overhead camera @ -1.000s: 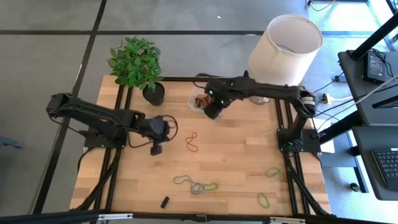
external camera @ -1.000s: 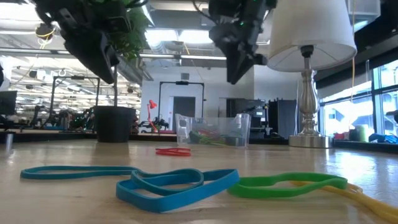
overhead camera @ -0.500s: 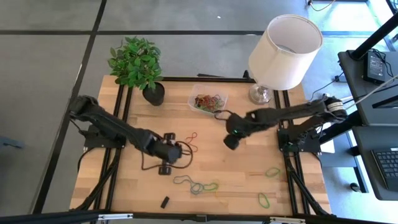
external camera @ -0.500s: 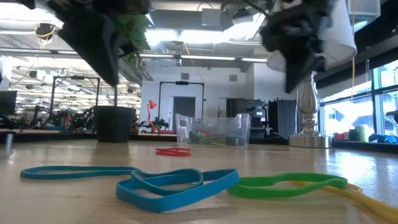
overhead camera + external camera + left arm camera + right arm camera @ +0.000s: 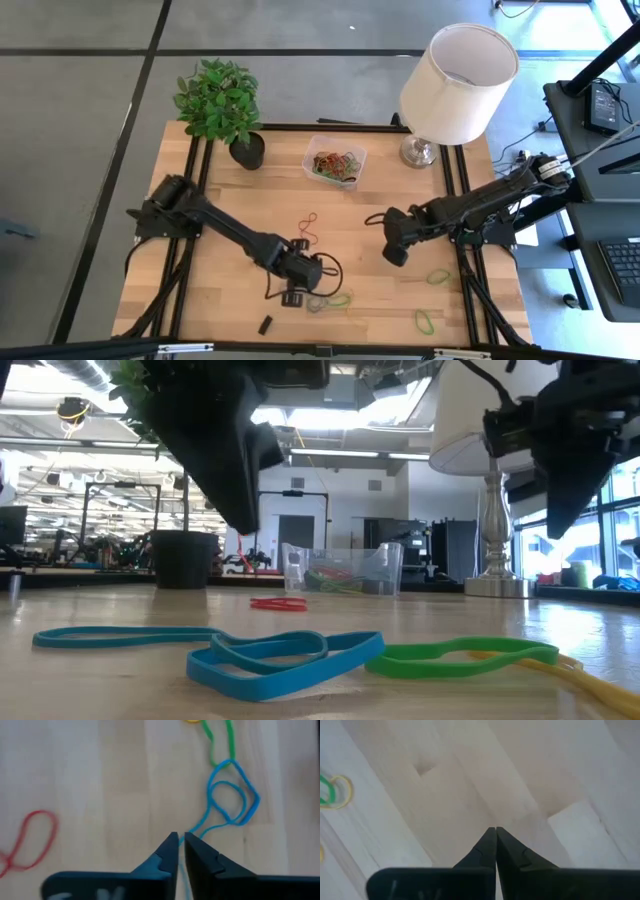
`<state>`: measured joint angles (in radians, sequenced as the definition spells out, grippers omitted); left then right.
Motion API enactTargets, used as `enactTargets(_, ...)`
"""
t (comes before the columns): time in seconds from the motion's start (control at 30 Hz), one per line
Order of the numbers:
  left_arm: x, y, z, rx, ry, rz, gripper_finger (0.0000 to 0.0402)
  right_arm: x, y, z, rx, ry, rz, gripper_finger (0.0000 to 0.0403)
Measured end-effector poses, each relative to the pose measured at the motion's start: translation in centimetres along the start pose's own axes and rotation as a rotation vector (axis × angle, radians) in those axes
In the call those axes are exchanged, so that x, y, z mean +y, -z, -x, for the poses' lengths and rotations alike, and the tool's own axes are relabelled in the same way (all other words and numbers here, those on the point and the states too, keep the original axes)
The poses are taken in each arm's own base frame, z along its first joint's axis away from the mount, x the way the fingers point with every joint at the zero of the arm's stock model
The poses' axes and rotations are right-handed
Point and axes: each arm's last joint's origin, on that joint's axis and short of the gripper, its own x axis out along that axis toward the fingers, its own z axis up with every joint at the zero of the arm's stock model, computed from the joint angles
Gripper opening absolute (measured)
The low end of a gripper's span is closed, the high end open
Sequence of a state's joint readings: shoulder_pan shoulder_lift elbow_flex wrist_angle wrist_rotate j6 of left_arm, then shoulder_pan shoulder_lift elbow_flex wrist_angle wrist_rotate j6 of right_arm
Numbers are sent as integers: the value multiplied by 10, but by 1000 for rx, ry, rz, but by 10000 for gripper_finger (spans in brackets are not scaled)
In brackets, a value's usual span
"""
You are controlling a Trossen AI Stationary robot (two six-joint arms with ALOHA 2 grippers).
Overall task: Pick and place rubber bands into bin
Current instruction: Put the blue rubber band into the transparent bin
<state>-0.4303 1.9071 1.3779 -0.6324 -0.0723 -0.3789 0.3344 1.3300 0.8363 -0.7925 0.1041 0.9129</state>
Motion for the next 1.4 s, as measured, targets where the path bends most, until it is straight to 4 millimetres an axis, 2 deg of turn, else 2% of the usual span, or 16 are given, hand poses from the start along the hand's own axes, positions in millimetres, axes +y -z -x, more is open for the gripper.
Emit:
enactTargets(0.17,-9,2,-17,29,24,-17,82,4,6,-1,6,-6,30,7)
enactTargets(0.33,-21,6,-32,25,32,-174,131,6,7,0,3,-13,46,10)
enactTargets(0.6,-27,14,-58,67,24,-313,161,7,7,0,-3,-19,66,11)
enactTargets(0.73,-27,19,-68,108,-1,-309,135,7,7,0,-4,-21,66,11)
enactTargets(0.8,-26,20,-70,122,4,-307,100,7,7,0,-4,-21,66,11)
enactTargets(0.9,-25,21,-69,126,-7,-300,27,7,7,0,-6,-24,71,11)
enactTargets(1.03,-23,17,-55,112,-10,-248,5,7,7,0,-11,-22,72,11)
enactTargets(1.1,-18,18,-42,167,2,-233,3,7,7,0,-13,-23,72,11)
enactTargets(1.17,-14,8,-23,147,37,-213,3,7,6,0,-15,-26,73,11)
enactTargets(1.27,0,-7,17,114,40,-150,3,9,6,0,-23,-36,80,11)
enactTargets(1.4,28,-16,46,98,-4,-85,2,11,3,0,-49,-63,75,11)
